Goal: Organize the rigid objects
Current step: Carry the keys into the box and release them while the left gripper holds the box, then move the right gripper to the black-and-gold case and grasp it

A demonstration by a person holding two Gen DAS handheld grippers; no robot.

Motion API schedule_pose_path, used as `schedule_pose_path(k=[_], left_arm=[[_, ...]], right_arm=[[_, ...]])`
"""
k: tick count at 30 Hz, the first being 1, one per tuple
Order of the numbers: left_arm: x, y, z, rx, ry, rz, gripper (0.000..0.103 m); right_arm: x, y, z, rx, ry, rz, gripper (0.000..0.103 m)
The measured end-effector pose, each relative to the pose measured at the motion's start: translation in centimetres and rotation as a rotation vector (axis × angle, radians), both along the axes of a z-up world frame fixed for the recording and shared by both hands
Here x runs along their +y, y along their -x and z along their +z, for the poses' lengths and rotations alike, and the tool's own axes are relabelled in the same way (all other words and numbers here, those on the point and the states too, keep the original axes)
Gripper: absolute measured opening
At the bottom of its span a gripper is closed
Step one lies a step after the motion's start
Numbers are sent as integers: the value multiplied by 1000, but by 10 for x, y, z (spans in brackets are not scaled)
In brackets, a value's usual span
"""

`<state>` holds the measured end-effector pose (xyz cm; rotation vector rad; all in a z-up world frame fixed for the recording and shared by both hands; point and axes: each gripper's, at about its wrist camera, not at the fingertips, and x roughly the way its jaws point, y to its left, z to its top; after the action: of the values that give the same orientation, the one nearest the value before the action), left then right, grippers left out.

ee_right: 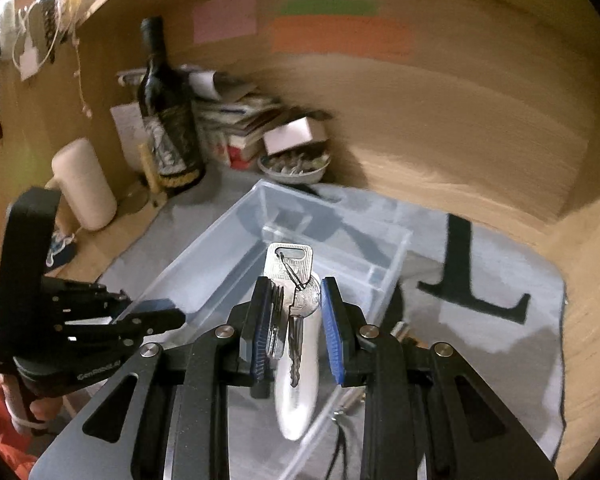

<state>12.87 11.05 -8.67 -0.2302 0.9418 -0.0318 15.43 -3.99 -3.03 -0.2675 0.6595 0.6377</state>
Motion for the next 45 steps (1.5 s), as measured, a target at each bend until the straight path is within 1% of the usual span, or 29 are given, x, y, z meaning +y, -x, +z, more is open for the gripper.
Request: schedule_pose_path(k=[9, 14, 17, 20, 23, 26, 28, 29, 34, 39, 42, 45], left_arm=[[0, 0, 0, 0, -1, -2, 12], [0, 0, 0, 0, -2, -2, 12], [0, 0, 0, 0, -3, -2, 12], [0, 0, 0, 0, -2, -2, 12], [0, 0, 0, 0, -3, -2, 12], [0, 0, 0, 0, -3, -2, 12], [0, -1, 0, 0, -2, -2, 12], [0, 0, 0, 1, -1, -2, 12], [0, 0, 1, 1, 0, -1, 12], [0, 0, 1, 1, -1, -2, 12], [-1, 0, 1, 1, 0, -2, 12], [-1, 0, 1, 1, -1, -2, 12]], right_arm=[[22, -5, -30, 89, 94, 68, 23], [29, -3, -40, 120, 139, 93, 23], [30, -5, -41, 141, 140, 92, 23], [28, -6, -38, 144, 125, 84, 23], [25, -5, -33, 133, 109, 77, 23], [20, -3, -26, 116, 87, 67, 27], [14, -1, -19, 96, 66, 54, 33], [10, 0, -15, 84, 55, 44, 33], [-6, -3, 2, 43, 22, -11, 33], [-34, -12, 15, 17, -15, -102, 35], [-51, -20, 14, 22, -31, -165, 40], [-65, -28, 5, 42, -25, -216, 41]])
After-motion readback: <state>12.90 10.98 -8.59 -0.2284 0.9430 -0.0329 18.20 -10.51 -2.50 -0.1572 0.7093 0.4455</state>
